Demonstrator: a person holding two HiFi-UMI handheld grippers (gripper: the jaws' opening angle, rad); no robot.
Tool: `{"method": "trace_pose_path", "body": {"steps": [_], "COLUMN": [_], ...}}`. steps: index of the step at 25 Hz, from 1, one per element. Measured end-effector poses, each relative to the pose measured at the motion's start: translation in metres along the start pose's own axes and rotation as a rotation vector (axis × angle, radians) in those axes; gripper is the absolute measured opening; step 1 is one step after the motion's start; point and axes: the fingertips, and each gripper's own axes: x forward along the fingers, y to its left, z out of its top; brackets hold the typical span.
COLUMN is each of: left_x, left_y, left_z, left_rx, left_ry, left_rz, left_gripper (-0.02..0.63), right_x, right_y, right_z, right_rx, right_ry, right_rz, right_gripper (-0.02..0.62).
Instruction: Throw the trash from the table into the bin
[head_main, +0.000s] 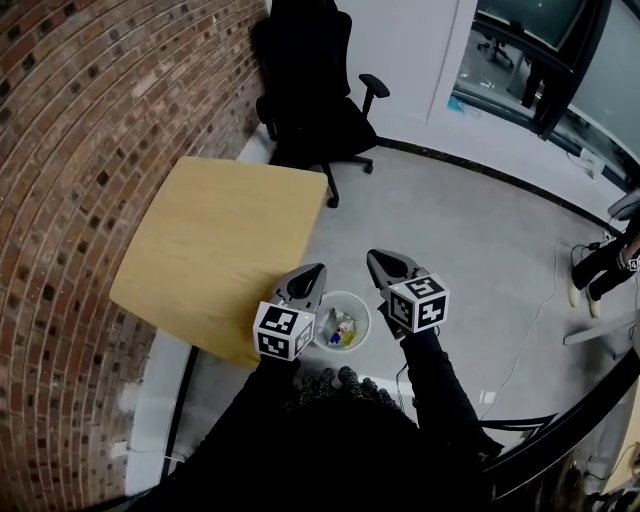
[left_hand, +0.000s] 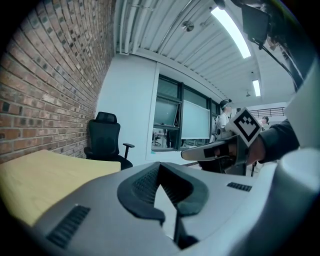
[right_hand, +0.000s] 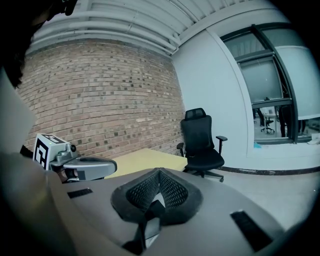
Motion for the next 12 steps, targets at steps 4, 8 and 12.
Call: {"method": "trace_pose_path", "body": {"steps": [4, 8, 12], "left_x": [-0.001, -0.002, -0.006], "left_y": [0.001, 0.005, 0.009], "left_z": [-0.003, -0.006, -0.01], "left_rx": [-0.002, -0.003, -0.002], "left_ry": [0.009, 0.016, 0.031], "left_rz": [0.001, 0.007, 0.015], "left_gripper": [0.005, 0.006, 0.005], "right_x": [0.001, 0.008, 0.014], "right_y": [0.002, 0.007, 0.01], "right_z": [-0.005, -0.006, -0.005], "right_rx": [-0.012, -0.023, -0.027], "right_ry": [0.015, 0.021, 0.024], "right_rz": [0.016, 0.028, 0.035], "right_gripper": [0.012, 0.011, 0.011]}}
